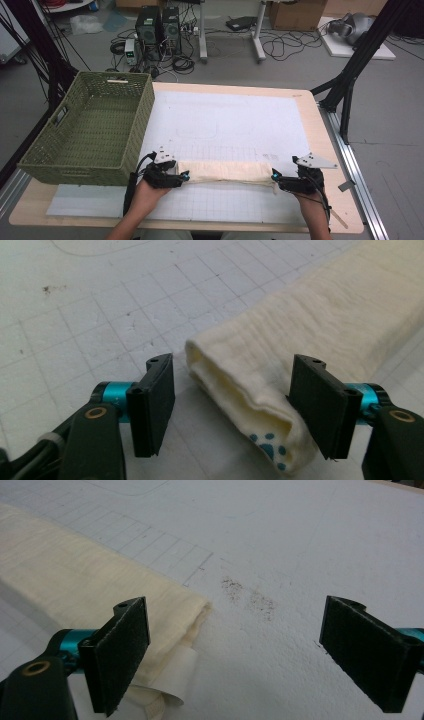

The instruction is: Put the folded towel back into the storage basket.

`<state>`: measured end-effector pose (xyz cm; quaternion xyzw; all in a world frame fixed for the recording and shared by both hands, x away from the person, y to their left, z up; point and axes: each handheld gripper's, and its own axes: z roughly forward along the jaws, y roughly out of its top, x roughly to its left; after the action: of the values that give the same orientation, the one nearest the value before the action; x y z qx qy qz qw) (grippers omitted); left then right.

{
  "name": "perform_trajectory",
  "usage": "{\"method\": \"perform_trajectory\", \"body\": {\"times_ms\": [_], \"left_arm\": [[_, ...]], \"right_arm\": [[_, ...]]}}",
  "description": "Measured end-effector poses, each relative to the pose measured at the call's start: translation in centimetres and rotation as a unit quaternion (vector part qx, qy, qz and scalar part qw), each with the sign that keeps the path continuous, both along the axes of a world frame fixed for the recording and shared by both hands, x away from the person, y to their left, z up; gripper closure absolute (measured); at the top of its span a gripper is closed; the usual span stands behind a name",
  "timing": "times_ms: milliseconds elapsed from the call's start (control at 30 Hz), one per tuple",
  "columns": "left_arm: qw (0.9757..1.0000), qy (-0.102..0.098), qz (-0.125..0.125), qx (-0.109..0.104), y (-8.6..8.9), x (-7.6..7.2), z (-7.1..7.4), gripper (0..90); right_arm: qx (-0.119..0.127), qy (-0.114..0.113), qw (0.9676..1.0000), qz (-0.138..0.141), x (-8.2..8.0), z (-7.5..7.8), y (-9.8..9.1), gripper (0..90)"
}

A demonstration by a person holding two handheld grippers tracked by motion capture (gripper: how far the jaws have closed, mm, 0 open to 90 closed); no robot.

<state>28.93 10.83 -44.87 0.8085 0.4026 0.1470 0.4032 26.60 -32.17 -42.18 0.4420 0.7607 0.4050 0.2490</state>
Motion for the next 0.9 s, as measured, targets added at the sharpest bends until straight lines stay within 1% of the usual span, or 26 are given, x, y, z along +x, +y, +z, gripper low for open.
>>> {"method": "perform_trajectory", "body": {"times_ms": [33, 100, 200, 300, 367, 433, 500, 600, 700, 800, 833, 867, 900], "left_arm": [[1.0000, -0.005, -0.002, 0.004, -0.1, -0.1, 0.0, 38.0], [0.9999, -0.007, -0.007, 0.004, -0.2, -0.3, 0.0, 44.0], [0.9998, -0.012, -0.015, -0.002, -0.3, -0.5, -0.1, 54.2], [0.9995, -0.008, -0.026, -0.013, -0.2, -0.6, -0.1, 63.1], [0.9990, -0.003, -0.036, -0.027, -0.1, -0.5, -0.2, 71.1], [0.9988, -0.002, -0.040, -0.029, -0.2, -0.5, -0.2, 76.8], [0.9988, -0.002, -0.039, -0.030, -0.1, -0.5, -0.2, 78.3], [0.9986, 0.004, -0.036, -0.038, 0.0, -0.5, -0.3, 78.8], [0.9985, 0.007, -0.035, -0.042, 0.1, -0.4, -0.3, 79.0], [0.9983, 0.010, -0.034, -0.046, 0.2, -0.4, -0.3, 79.1], [0.9983, 0.011, -0.034, -0.047, 0.2, -0.4, -0.3, 79.2], [0.9982, 0.011, -0.034, -0.048, 0.2, -0.3, -0.3, 79.2], [0.9982, 0.011, -0.034, -0.048, 0.2, -0.3, -0.3, 79.3]], "right_arm": [[-0.001, 0.000, 1.0000, 0.001, 0.0, 0.0, 0.0, 12.0], [-0.007, 0.002, 1.0000, 0.002, 0.0, -0.1, 0.1, 12.0], [-0.014, 0.008, 0.9999, 0.003, 0.1, -0.3, 0.3, 12.0], [-0.015, 0.012, 0.9998, 0.004, 0.2, -0.5, 0.4, 12.0], [-0.011, 0.021, 0.9997, 0.004, 0.4, -0.6, 0.5, 12.0], [-0.004, 0.038, 0.9992, 0.005, 0.6, -1.0, 0.8, 12.0], [-0.002, 0.048, 0.9988, 0.009, 0.8, -1.2, 1.1, 12.0], [0.000, 0.056, 0.9983, 0.015, 1.0, -1.5, 1.7, 12.0], [-0.019, 0.072, 0.9969, 0.025, 1.2, -1.9, 2.3, 12.7], [-0.024, 0.086, 0.9950, 0.044, 1.3, -2.1, 2.4, 25.8], [-0.025, 0.093, 0.9941, 0.050, 1.3, -2.2, 2.5, 31.4], [-0.020, 0.099, 0.9932, 0.058, 1.3, -2.3, 2.5, 36.3], [-0.012, 0.106, 0.9926, 0.057, 1.3, -2.3, 2.5, 39.5]]}}
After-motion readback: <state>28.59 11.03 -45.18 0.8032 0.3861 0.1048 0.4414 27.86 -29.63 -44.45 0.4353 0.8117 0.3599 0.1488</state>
